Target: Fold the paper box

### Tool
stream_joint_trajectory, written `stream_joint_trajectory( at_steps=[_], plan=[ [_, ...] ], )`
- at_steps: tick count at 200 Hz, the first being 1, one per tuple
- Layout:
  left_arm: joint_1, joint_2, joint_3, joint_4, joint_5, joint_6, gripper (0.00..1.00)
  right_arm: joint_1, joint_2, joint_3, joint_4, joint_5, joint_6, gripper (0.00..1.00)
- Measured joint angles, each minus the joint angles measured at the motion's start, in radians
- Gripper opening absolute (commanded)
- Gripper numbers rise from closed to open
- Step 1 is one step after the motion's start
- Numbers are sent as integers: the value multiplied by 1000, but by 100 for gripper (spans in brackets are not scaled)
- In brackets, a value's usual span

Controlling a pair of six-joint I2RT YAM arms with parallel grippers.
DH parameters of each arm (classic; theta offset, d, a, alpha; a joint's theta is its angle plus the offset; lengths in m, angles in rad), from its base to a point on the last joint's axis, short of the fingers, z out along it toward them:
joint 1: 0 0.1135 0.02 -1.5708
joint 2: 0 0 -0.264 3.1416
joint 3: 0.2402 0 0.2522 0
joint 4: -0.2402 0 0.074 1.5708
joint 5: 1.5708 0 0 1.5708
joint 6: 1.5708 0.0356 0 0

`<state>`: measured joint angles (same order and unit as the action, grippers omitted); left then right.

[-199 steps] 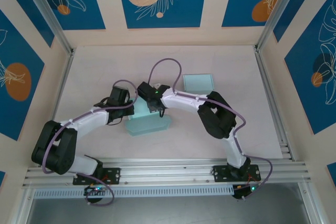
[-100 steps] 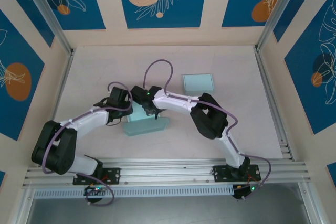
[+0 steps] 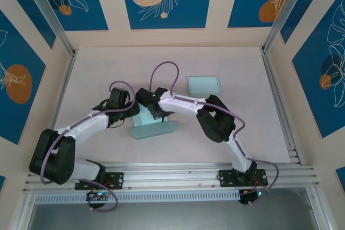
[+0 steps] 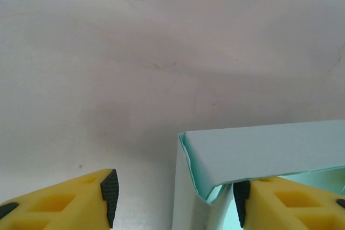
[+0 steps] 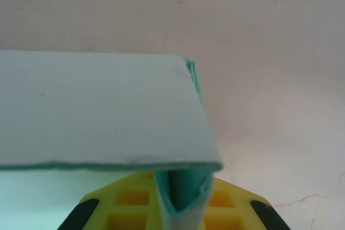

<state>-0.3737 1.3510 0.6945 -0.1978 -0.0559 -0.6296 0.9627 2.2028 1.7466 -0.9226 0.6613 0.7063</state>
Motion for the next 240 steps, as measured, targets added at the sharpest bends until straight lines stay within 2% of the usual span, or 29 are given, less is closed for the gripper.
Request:
stream_joint_trajectory(
  at_steps=[21, 60, 82, 100, 107, 131, 180, 209, 240],
  plan=[
    [-19, 0, -15, -2, -17, -21, 27, 0, 0, 2, -11, -15, -5, 0],
    [-40, 3, -35, -1, -35, -46, 30, 0, 0, 3, -18, -35, -27, 0],
    [-59, 28, -37, 2, -35, -67, 28, 0, 0, 3, -18, -41, -27, 0],
    [-76, 51, -39, -8, -35, -84, 5, -8, -1, 3, -17, -63, -30, 1],
    [-81, 56, -37, -12, -44, -79, 0, -11, -3, 3, -17, -76, -34, 2],
    [-87, 81, 13, -93, -77, -48, 0, -22, -18, -15, -7, -141, -38, 7],
    [-92, 244, 203, -257, -134, 23, 0, -90, -21, -17, 19, -285, -46, 13],
    [-104, 297, 235, -289, -143, 10, 0, -104, 5, -2, 28, -307, -54, 16],
    [-93, 323, 254, -317, -132, -15, 0, -109, 96, 122, -61, -302, -51, 15]
  ],
)
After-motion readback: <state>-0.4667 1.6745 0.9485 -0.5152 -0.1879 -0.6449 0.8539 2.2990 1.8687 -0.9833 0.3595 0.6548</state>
